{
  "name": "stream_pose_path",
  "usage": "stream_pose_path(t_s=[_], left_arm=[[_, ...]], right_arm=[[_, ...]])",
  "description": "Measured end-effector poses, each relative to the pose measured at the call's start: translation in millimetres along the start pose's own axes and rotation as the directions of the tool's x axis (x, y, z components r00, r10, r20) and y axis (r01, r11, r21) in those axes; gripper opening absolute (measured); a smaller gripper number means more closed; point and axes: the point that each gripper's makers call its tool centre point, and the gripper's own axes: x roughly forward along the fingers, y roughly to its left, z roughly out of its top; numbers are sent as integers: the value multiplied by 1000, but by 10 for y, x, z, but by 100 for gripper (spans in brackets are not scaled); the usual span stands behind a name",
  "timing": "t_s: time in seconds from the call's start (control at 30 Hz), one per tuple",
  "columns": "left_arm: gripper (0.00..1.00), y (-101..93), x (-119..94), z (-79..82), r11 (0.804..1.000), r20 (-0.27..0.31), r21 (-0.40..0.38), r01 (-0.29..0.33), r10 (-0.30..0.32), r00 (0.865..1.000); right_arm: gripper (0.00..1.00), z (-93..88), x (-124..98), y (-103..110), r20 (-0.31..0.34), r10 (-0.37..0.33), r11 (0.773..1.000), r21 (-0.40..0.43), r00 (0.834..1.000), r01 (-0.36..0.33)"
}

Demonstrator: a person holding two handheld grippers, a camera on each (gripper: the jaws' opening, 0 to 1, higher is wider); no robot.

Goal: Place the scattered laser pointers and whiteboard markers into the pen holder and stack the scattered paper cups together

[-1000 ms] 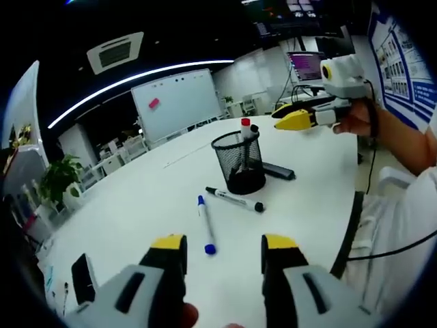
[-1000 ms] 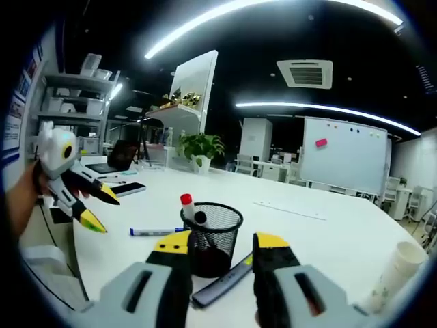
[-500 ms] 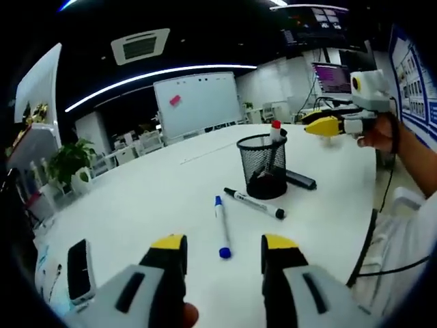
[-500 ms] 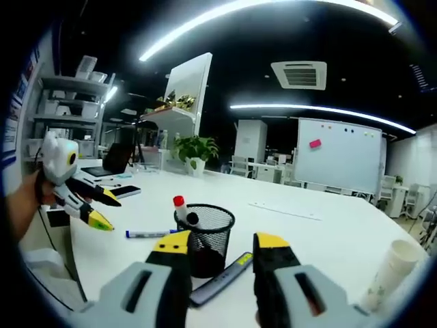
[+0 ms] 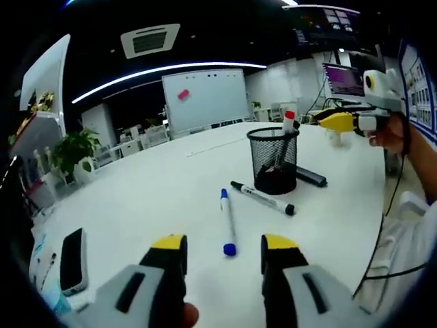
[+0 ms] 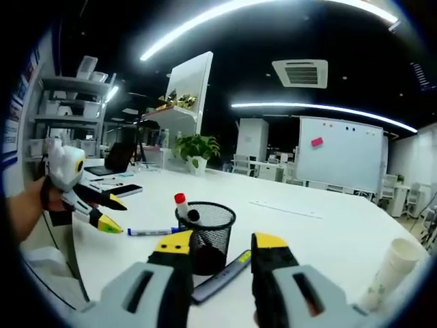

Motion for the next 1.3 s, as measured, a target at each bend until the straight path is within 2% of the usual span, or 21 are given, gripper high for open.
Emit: stream_pose_path(t_s=[0.33, 0.57, 0.77, 0.9, 1.13, 1.3], left_arm=[[44, 52, 66, -37, 1000, 18, -16, -9, 10, 1000], [42, 92, 91, -146, 998, -21, -50, -23, 22, 1000], [42, 126, 114, -154, 997, -14, -58, -49, 48, 999], [44, 116, 149, -181, 997, -14, -62, -46, 45, 999], [44, 71, 171, -163, 995, 4, -91, -32, 33, 999], [43, 65, 206, -177, 996, 4, -82, -32, 32, 999]], right_arm=[[32, -41, 1, 29, -3, 5, 1000, -3, 1000, -5], [31, -91, 33, 55, -17, 12, 1000, -7, 1000, -12], [31, -53, 31, 40, 4, 8, 1000, 15, 1000, -8], [28, -22, 20, 24, 20, 1, 1000, 18, 1000, -2], [28, -58, 29, 40, 8, 7, 1000, 22, 1000, -7], [28, -60, 28, 55, 7, 9, 1000, 27, 1000, -9]])
